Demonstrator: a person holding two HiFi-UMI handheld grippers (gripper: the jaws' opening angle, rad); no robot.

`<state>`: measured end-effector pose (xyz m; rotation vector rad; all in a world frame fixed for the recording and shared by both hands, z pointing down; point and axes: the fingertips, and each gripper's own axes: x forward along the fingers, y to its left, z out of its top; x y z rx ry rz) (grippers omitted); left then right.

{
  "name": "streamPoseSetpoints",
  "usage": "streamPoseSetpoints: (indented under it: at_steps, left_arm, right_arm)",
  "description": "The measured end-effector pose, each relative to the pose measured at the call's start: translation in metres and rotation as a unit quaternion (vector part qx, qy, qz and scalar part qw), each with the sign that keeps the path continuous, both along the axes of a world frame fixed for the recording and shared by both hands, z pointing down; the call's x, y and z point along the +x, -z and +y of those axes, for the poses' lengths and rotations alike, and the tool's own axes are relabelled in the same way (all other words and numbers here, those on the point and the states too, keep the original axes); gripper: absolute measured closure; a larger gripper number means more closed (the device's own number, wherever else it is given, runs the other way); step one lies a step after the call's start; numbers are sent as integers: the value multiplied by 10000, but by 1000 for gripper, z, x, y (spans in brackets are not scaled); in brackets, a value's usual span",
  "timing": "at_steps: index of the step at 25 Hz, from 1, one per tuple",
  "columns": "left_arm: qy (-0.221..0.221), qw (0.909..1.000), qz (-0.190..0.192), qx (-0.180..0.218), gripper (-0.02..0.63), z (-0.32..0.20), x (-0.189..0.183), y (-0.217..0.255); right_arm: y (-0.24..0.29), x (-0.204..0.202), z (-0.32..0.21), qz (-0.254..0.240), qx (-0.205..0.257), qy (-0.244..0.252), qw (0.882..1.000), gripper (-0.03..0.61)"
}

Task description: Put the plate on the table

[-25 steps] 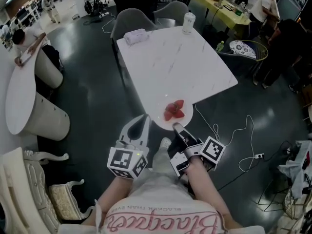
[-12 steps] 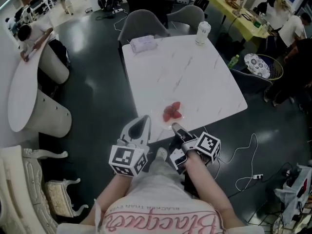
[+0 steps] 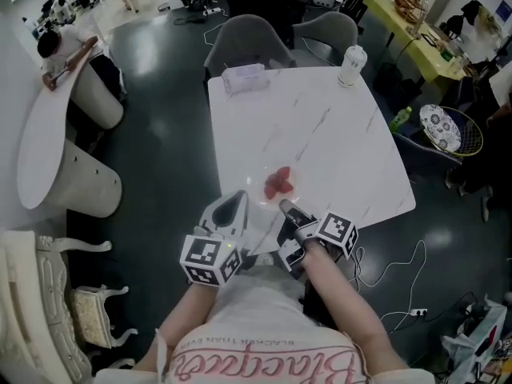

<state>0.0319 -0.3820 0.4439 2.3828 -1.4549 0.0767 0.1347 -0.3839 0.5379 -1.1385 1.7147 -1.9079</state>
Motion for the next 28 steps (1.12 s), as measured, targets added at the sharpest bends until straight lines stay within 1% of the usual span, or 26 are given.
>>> streamPoseSetpoints:
  at_steps: [3,7,11,13,18,20,24,26,28]
  left_arm:
    - [107,9999,-20,-104,609,-10,-6,-5]
    - [315,9988,193,-319,609,-18,-17,-11]
    - [373,9983,229,-397,609,-27,-29,-16]
    - [373,9979,282,-452,609,-31,-35,-18]
    - [289,9973,364,-565,609,-34,-38,-21]
    - [242,9971,370,-625,609,-32,-36,-24]
    - [173,9964,399,-721,609,-29,-32,-32]
    - [136,9965,371,-734,609,-26,-31,-33]
    - [113,9966,333,-744,609,-24,-33,-35]
  right_arm:
    - [-16,-6,-14,118,-145,180,9997,566]
    - [-43,-16,-23,285,-390,369,9981,566]
    - [-68,-26,-27,484,-670,506,9953,566]
    - [-78,-30,-26,704,-784,607,9926,566]
    - [-90,-32,-24,1311,-895,818,9839,566]
    - [-96,-28,-24,1634,-871,849,9790,565]
    - [-107,-18,-31,2319,-647,925,9662,558]
    - [-110,-14,-34,2666,-553,899,9580,541]
    - [-113,-10,-34,3052,-478,873,9471,523]
